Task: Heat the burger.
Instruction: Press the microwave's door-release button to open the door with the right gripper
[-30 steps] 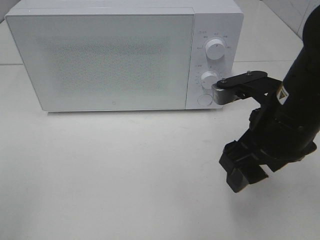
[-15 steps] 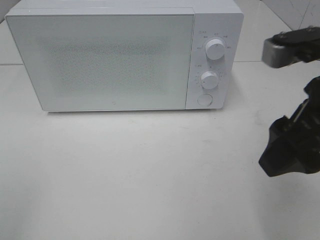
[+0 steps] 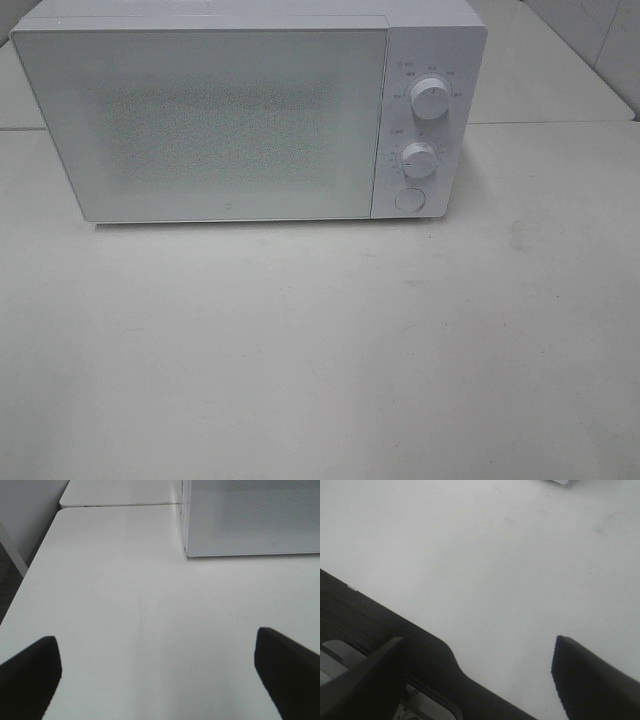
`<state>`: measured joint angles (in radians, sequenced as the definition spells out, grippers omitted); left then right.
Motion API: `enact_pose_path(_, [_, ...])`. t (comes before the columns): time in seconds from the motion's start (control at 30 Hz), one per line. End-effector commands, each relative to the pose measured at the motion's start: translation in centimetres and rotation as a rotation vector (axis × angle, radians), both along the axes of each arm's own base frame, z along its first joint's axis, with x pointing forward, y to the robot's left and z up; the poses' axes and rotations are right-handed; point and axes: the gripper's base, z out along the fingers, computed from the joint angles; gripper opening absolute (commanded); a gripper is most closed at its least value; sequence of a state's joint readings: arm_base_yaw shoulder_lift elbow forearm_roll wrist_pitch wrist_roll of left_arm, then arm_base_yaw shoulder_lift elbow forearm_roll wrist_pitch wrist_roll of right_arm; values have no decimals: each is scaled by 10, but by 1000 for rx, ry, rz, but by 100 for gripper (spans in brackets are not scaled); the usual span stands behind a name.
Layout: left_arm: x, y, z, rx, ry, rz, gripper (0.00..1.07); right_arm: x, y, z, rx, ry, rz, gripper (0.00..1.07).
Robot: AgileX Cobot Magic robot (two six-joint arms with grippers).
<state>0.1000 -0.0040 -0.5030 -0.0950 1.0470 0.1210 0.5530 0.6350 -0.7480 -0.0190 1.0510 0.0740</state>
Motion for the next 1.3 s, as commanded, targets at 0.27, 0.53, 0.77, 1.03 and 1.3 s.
enact_pose_path(0.27, [-3, 0, -1, -3, -26, 4, 101, -48, -40, -32, 62, -183, -210, 76])
enact_pose_path(0.53, [-3, 0, -1, -3, -26, 4, 101, -69, -49, -43, 96, -279, -287, 76])
enact_pose_path(0.77, [-3, 0, -1, -3, -26, 4, 101, -91, -55, -43, 140, -412, -348, 76])
enact_pose_path(1.03, [-2, -1, -1, -5, -25, 3, 101, -92, -54, -44, 132, -423, -394, 76])
enact_pose_path(1.3, [-2, -1, -1, -5, -25, 3, 101, -92, -54, -44, 131, -424, -402, 76])
